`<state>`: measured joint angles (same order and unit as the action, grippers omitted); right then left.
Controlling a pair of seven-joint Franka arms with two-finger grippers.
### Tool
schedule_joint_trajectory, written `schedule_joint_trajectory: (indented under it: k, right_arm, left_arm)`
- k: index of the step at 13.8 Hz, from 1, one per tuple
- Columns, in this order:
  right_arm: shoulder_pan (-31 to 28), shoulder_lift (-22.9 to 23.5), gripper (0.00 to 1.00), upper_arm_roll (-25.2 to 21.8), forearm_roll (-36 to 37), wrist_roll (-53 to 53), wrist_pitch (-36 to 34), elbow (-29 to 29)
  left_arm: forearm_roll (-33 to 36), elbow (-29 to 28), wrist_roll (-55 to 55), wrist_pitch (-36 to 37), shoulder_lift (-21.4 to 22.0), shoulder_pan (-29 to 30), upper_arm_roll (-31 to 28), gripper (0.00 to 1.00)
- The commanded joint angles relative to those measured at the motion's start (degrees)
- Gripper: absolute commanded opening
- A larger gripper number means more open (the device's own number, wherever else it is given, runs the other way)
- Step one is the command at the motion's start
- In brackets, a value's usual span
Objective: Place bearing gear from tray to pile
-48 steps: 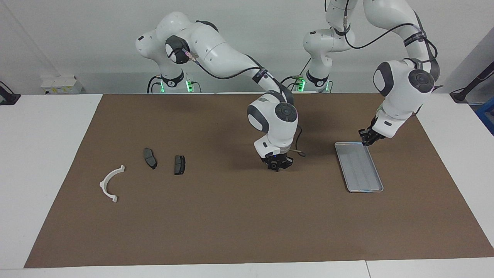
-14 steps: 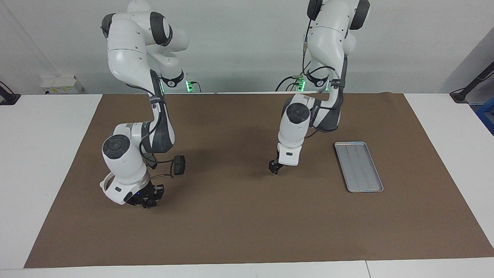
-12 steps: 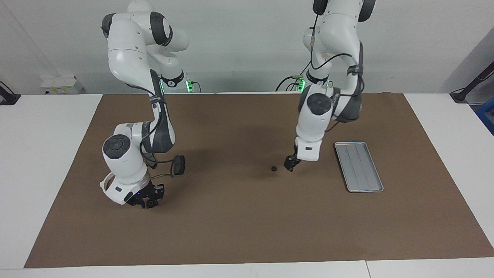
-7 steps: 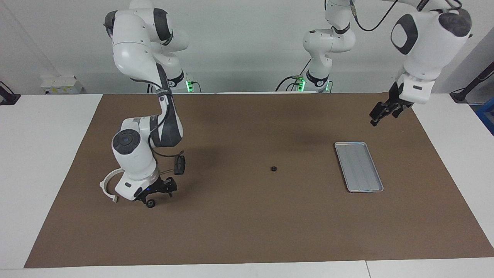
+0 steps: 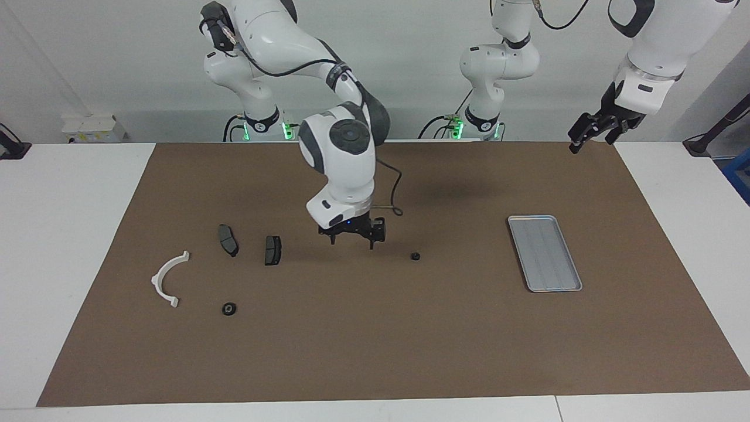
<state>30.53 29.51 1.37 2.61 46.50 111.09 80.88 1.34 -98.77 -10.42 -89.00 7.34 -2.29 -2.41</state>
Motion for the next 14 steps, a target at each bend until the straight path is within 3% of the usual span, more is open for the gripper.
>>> schedule_joint_trajectory:
  k: [1, 5, 11, 14]
  right_arm:
    - [4.69, 7.02, 1.00, -0.32, -1.03, 9.80, -0.09, -7.63]
    - [7.17, 12.49, 1.00, -0.32, -0.59, 12.39, 1.32, -11.70]
    - [8.93, 17.15, 1.00, -0.32, -0.59, 14.50, 5.19, -11.97]
    - [9.02, 18.90, 1.00, -0.40, -0.50, 14.50, 5.36, -13.37]
  left_arm:
    - [0.24, 0.51, 0.75, 0.23, -0.66, 0.88, 1.18, 1.00]
    - [0.68, -0.02, 2.24, 1.11, -0.30, 2.38, 3.10, 1.00]
    - [0.95, 6.12, 2.86, 3.29, -7.59, 2.91, 3.55, 1.00]
    - [0.60, 6.57, 2.95, 5.42, -6.47, 2.73, 4.17, 1.00]
